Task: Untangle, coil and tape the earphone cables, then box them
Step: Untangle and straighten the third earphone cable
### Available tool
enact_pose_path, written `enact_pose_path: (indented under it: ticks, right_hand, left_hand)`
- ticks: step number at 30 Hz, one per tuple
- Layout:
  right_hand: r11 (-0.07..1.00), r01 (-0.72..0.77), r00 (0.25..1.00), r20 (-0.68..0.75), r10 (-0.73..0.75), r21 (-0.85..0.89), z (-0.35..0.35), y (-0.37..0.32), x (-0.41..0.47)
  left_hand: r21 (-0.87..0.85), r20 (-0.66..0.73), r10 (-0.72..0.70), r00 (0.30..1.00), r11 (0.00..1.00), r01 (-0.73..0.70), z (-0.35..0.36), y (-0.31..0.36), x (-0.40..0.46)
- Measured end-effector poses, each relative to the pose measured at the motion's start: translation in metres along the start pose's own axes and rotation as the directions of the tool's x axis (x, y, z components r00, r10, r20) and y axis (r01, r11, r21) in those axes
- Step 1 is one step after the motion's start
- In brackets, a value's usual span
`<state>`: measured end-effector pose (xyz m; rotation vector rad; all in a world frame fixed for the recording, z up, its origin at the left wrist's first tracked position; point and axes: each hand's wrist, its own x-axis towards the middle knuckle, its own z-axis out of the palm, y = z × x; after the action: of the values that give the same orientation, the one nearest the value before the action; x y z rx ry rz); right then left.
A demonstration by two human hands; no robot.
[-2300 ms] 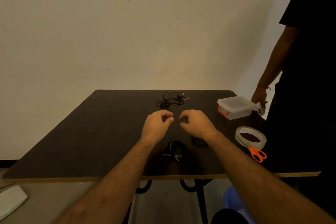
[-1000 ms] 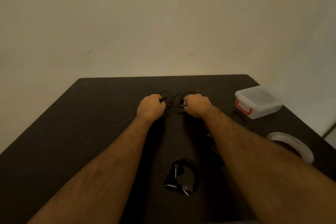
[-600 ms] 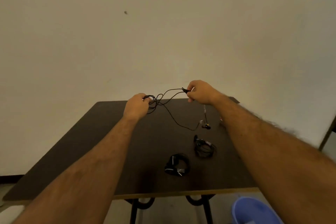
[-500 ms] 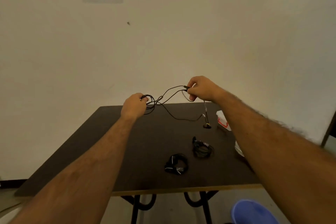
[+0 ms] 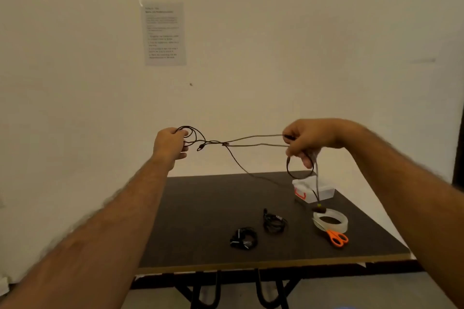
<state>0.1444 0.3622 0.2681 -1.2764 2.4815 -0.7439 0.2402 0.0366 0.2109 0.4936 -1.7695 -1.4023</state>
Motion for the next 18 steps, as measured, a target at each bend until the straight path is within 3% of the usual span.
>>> enact_pose_path:
  ticks: [4,7,10,12,15,18]
  right_hand:
    - [0.998,-0.051,0.966,0.249,0.061,-0.045,0.011,-0.001,-0.035]
    - [0.996,-0.061,0.924,0.374,0.083,-0.069,0.029,-0.004,-0.048]
    - [0.979,-0.074,0.906,0.398,0.145,-0.190,0.045,-0.007,-0.053]
    - [0.974,-0.061,0.937,0.323,0.130,-0.216,0.047,-0.010,-0.055]
    - [0.997,0.061,0.997,-0.035,-0.063,-0.046,0.037,-0.024,-0.054]
    - [0.933,0.267,0.930,-0.320,-0.183,0.242,0.032,-0.044,-0.047]
  left_hand:
    - [-0.104,0.024,0.070,0.997,0.992,-0.067,-0.006,0.052,-0.019]
    - [-0.095,0.208,0.152,0.966,0.986,-0.135,0.007,0.087,-0.043]
    - [-0.080,0.352,0.235,0.906,0.972,-0.221,0.024,0.113,-0.068]
    - [-0.077,0.428,0.278,0.860,0.959,-0.272,0.033,0.124,-0.082]
    - [-0.059,0.554,0.300,0.777,0.945,-0.323,0.044,0.131,-0.100]
    - [-0.008,0.620,0.328,0.713,0.911,-0.412,0.052,0.130,-0.114]
